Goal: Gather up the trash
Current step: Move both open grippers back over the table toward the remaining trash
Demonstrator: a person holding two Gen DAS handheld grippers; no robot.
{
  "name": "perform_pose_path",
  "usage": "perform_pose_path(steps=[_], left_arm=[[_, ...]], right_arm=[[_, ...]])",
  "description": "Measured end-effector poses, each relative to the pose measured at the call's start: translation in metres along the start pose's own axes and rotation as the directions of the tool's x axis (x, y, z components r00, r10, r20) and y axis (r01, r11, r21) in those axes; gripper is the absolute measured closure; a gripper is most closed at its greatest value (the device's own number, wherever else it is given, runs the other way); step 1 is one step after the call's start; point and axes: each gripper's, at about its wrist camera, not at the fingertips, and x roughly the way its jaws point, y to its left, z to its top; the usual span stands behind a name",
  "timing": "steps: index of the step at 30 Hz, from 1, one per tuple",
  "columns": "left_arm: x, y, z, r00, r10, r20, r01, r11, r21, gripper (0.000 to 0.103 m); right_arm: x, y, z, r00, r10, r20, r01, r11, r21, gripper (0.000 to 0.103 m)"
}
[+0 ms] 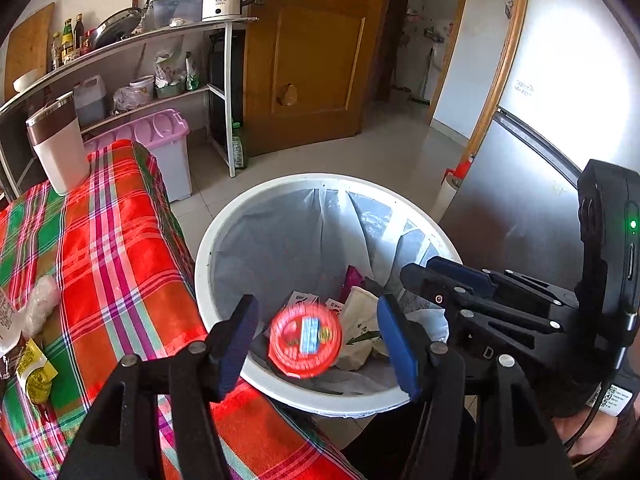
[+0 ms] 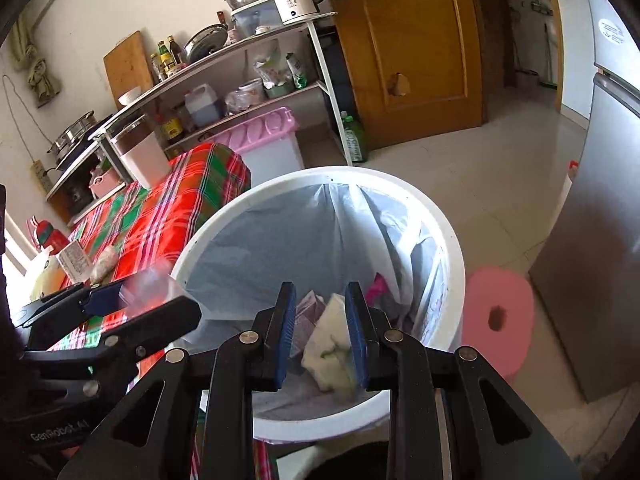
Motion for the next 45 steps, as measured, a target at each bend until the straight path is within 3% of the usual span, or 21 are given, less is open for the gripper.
perform_pose_path(steps=[16, 27, 45], left_arm=[[-0.033, 0.03, -0.016, 0.997, 0.047, 0.054, -0.044, 0.997, -0.06, 0.034], [-0.063, 0.069, -0.039, 0.99, 0.106, 0.091, -0.092, 0.986, -0.141, 0.034], [-0.112, 0.159, -0.085, 0.958, 0.272, 0.092, -0.23, 0.918, -0.324, 0.034]], right_arm=[[-0.016, 0.03, -0.005, 0.999, 0.039, 0.032, -0.037, 0.999, -0.033, 0.061], [-0.014, 0.071, -0.012, 0.994, 0.107, 0.028, -0.104, 0.99, -0.094, 0.06], [0.01, 0.153, -0.025, 0.973, 0.229, -0.041, -0.232, 0.951, -0.204, 0.059]])
